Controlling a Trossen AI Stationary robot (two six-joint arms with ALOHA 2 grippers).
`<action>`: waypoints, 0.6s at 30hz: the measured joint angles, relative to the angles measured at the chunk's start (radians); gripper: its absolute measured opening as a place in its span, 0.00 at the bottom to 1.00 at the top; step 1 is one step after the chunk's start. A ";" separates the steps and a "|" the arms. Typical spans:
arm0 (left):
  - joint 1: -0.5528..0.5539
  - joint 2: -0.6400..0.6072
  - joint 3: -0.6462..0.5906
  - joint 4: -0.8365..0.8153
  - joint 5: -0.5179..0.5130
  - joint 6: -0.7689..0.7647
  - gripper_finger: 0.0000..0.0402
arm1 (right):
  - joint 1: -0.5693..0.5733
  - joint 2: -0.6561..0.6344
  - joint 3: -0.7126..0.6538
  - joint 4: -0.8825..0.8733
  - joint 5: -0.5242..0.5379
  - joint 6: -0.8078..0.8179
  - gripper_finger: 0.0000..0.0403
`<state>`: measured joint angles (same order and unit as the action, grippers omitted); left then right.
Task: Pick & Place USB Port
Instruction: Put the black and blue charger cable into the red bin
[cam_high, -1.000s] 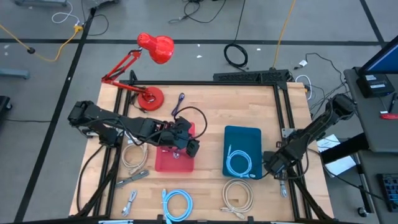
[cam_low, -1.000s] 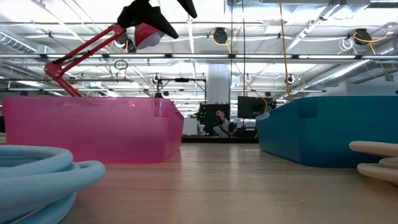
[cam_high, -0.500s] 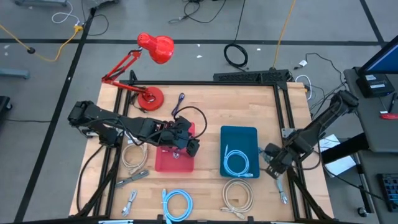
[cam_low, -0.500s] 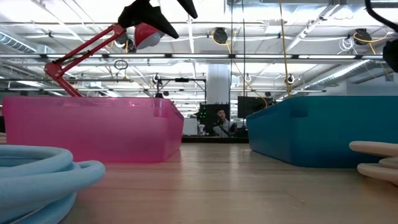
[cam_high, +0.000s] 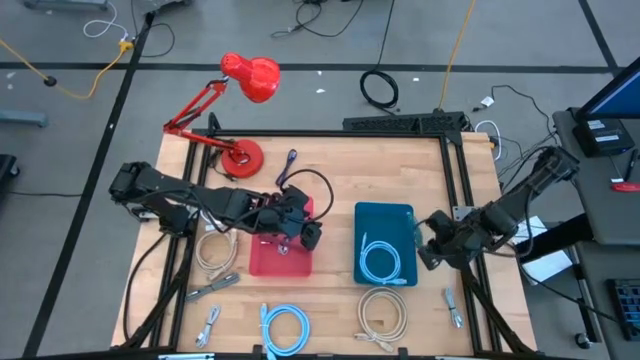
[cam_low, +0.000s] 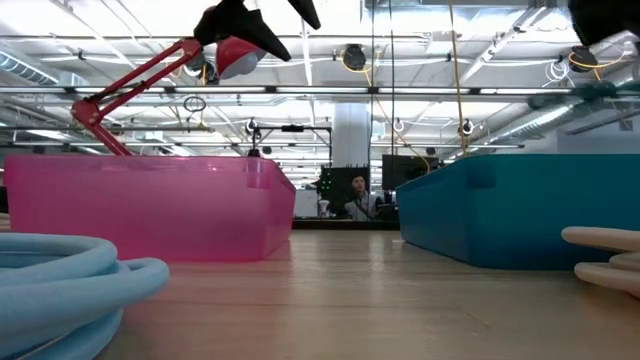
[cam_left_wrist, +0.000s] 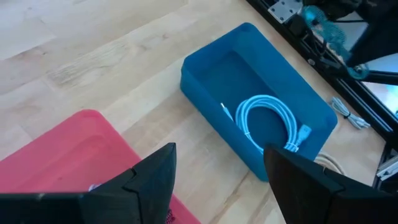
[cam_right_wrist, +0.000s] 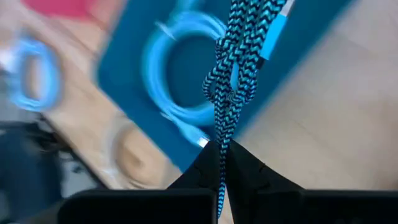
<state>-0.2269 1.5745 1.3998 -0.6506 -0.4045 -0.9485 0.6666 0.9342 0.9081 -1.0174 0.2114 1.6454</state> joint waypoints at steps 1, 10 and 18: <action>0.004 0.000 0.000 0.001 0.000 -0.005 0.61 | -0.019 0.006 0.016 0.015 0.017 -0.024 0.00; 0.053 -0.033 0.000 0.008 -0.011 -0.068 0.61 | -0.262 0.225 0.064 0.514 -0.073 -0.318 0.00; 0.079 -0.225 0.000 -0.158 -0.187 -0.101 0.61 | -0.406 0.509 0.127 0.851 -0.185 -0.375 0.00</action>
<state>-0.1475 1.3496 1.4002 -0.8087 -0.5913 -1.0500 0.2603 1.4430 1.0350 -0.1667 0.0263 1.2705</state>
